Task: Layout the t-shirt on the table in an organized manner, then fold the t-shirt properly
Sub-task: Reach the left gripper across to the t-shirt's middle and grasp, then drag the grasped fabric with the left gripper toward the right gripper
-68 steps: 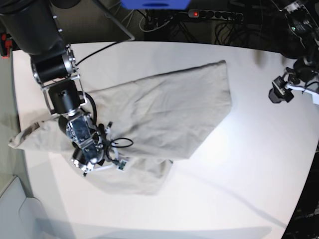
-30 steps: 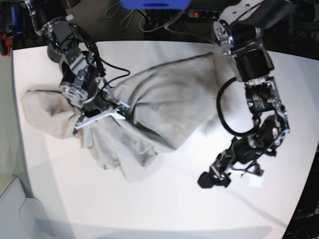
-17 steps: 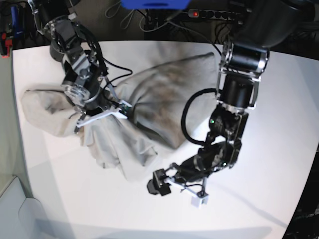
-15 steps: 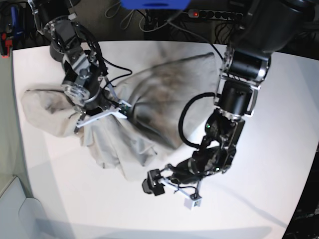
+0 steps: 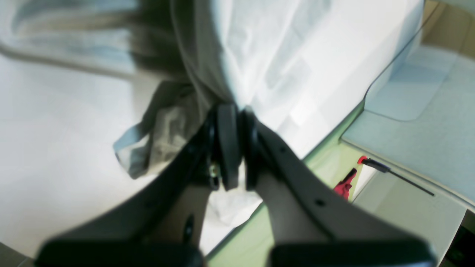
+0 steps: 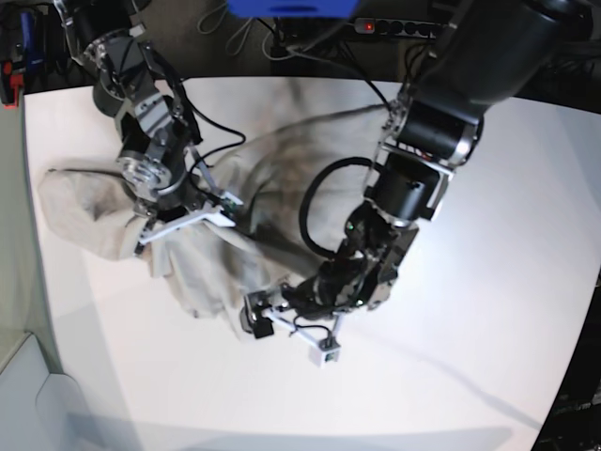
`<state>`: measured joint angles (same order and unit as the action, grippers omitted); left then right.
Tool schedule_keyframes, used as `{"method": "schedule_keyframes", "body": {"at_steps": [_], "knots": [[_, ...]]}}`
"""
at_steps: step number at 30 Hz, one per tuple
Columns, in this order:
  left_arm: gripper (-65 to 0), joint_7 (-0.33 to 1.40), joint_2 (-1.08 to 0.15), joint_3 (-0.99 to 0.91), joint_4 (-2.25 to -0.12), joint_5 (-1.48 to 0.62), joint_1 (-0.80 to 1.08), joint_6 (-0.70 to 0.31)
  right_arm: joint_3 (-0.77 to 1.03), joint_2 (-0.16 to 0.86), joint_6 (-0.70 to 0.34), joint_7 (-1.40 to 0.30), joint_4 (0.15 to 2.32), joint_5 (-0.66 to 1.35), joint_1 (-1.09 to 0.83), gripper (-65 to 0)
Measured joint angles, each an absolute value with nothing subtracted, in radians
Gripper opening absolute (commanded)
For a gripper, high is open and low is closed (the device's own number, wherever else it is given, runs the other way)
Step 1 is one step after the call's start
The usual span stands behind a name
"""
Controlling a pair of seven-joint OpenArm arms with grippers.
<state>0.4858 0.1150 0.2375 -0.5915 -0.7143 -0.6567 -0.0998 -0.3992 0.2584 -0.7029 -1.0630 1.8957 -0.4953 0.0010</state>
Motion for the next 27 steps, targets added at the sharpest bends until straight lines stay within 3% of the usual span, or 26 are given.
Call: {"method": "schedule_keyframes", "body": {"at_steps": [6, 19, 22, 27], "knots": [[0.0, 0.428, 0.15, 0.236, -0.589, -0.542, -0.66, -0.102, -0.403, 0.232, -0.703, -1.064, 1.896, -0.494, -0.001, -65.0], [0.0, 0.39, 0.148, 0.236, -0.513, -0.52, -0.641, -0.11, -0.402, 0.221, -0.703, -1.066, 1.897, -0.494, -0.001, -65.0], [-12.4, 0.396, 0.147, 0.236, -0.512, -0.52, -0.642, -0.136, -0.402, 0.22, -0.703, -1.066, 1.897, -0.494, -0.003, -65.0], [-44.0, 0.406, 0.148, 0.236, -0.503, -0.516, -0.632, -0.24, -0.402, 0.218, -0.703, -1.066, 1.898, -0.494, -0.003, -65.0]]}}
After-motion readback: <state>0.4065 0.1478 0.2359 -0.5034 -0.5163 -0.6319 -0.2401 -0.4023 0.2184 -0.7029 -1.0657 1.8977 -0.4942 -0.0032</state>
